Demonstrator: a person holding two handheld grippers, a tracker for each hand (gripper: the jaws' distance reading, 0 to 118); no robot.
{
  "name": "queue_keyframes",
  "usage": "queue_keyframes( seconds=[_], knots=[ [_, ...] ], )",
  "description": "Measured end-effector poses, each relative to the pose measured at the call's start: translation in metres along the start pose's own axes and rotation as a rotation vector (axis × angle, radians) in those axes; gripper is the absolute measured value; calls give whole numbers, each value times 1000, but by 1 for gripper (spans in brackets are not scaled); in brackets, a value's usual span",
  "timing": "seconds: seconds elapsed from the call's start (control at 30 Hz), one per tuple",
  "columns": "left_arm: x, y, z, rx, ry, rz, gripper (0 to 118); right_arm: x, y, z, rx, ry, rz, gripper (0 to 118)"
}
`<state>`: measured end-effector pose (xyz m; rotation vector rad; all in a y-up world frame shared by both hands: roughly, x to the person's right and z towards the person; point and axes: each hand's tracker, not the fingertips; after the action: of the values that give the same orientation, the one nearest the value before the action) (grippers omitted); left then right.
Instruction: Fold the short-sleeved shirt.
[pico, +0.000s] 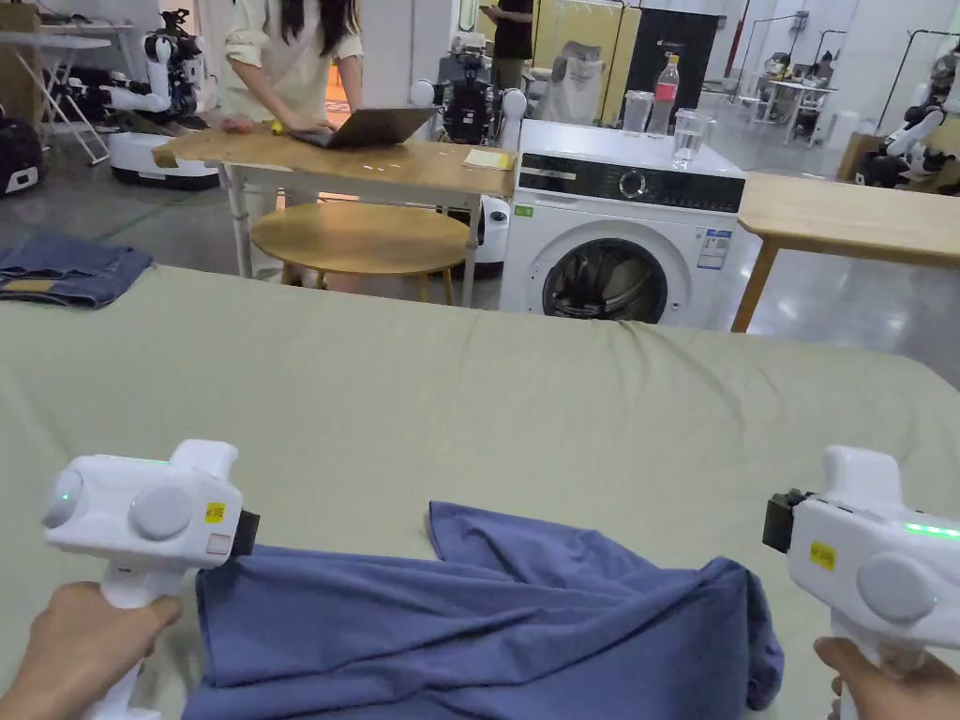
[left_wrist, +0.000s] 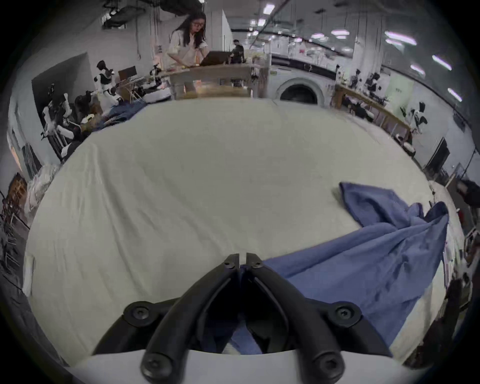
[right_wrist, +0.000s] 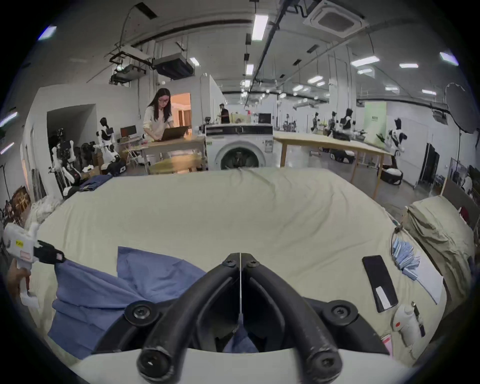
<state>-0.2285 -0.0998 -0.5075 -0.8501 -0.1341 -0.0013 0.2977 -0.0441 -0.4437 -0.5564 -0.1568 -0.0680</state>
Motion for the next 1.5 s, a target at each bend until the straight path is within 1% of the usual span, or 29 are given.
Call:
queue_keyframes(
  seconds=[0.03,0.17,0.2,0.3,0.33,0.37,0.4,0.43,0.47,0.5,0.53,0.57,0.6,0.63,0.67,0.7,0.77,0.8,0.83,0.93,1.0,1.23,1.33,1.5],
  knots=[
    [-3,-1,6,20,-6,11,0,5,4,-9,-47,-4,7,4],
    [-11,-3,23,50,6,37,0,19,-1,-42,-222,0,20,49],
    [-14,-4,26,54,12,44,0,21,-9,-49,-255,5,16,50],
    [-15,-7,32,54,17,53,0,22,-30,-71,-373,-3,50,50],
    [-15,-8,32,49,24,54,0,20,-43,-78,-414,-3,48,50],
    [-15,-10,32,46,28,56,0,20,-52,-83,-449,11,34,50],
    [-15,-11,32,43,26,58,0,20,-61,-88,-488,40,1,50],
    [-15,-13,32,39,24,60,0,20,-70,-92,-520,78,-53,50],
    [-13,-16,32,34,26,57,0,18,-80,-94,-534,96,-84,50],
    [-11,-17,32,31,30,51,0,16,-86,-95,-536,91,-88,49],
    [-10,-17,32,56,54,24,0,14,-86,-90,-465,46,-50,48],
    [-8,-19,31,46,50,23,0,11,-85,-88,-458,45,-48,46],
    [-7,-20,30,41,50,21,0,9,-84,-88,-472,40,-49,41],
    [-7,-20,29,36,50,20,0,8,-83,-87,-474,44,-47,29],
    [-5,-23,28,14,37,32,0,7,-81,-86,-479,81,-45,10],
    [-3,-24,28,14,38,31,0,5,-80,-86,-490,119,-52,8],
    [-2,-25,27,11,27,35,0,2,-77,-83,-486,101,-32,4],
    [-1,-26,28,0,13,45,0,1,-76,-79,-466,110,-11,4],
    [0,-26,30,4,13,43,0,3,-75,-75,-446,120,-11,3],
    [1,-23,39,22,1,43,0,10,-65,-58,-366,130,-77,3],
    [0,-18,48,49,1,39,0,14,-52,-46,-307,122,-81,3],
    [-11,18,89,172,-28,67,0,25,7,-1,-79,83,-67,2],
    [-18,39,112,236,-30,82,0,27,33,13,-8,80,-62,2],
    [-33,81,144,325,-7,92,0,16,73,35,80,62,-17,2]
  ],
)
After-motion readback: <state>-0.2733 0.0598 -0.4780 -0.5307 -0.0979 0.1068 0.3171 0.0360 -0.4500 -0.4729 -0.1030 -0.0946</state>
